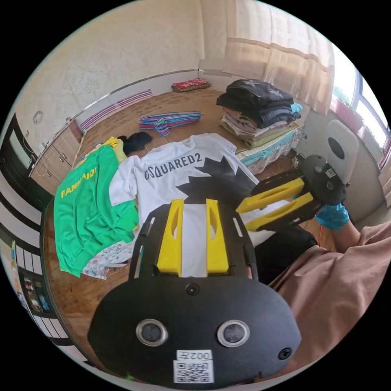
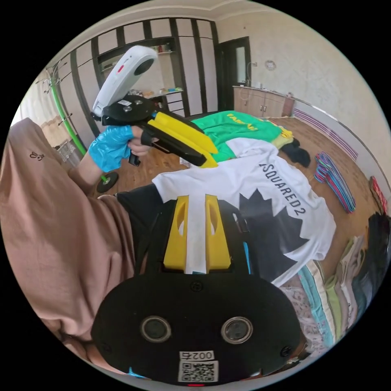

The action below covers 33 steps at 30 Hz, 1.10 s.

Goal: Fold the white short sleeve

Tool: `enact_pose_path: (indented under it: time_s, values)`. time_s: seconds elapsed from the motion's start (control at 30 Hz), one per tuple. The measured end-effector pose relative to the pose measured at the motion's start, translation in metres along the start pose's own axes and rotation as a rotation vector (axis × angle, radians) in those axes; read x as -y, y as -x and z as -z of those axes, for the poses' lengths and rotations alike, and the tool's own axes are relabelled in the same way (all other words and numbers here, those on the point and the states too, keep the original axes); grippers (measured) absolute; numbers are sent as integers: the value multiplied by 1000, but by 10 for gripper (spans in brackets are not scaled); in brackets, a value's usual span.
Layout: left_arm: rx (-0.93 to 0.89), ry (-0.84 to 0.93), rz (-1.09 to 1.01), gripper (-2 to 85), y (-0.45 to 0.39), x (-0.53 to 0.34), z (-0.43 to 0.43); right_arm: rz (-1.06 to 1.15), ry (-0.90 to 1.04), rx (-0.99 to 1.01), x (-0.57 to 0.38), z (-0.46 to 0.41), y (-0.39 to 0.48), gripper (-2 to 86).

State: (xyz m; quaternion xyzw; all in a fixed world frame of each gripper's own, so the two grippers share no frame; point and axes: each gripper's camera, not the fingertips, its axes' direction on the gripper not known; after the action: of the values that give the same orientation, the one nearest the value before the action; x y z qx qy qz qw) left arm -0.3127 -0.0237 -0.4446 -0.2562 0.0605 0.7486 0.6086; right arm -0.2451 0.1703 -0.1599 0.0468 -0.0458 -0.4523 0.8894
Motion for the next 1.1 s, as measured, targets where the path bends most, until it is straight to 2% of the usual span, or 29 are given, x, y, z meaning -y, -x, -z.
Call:
enact_pose_path:
  time_s: [0.23, 0.53, 0.67, 0.9, 1.1]
  values:
    - [36, 2, 72, 50, 28, -69, 38, 88, 63, 56, 49, -49, 72, 93]
    - [92, 66, 173, 58, 76, -187, 69, 167, 185, -41, 85, -93, 120, 72]
    - [63, 104, 202, 60, 92, -241, 65, 108, 159, -75, 96, -88, 117, 4]
    - [5, 100, 236, 77, 113, -304, 54, -30, 83, 10, 117, -70, 81, -6]
    - [-4, 38, 230, 82, 124, -321, 43, -131, 62, 43, 129, -65, 57, -6]
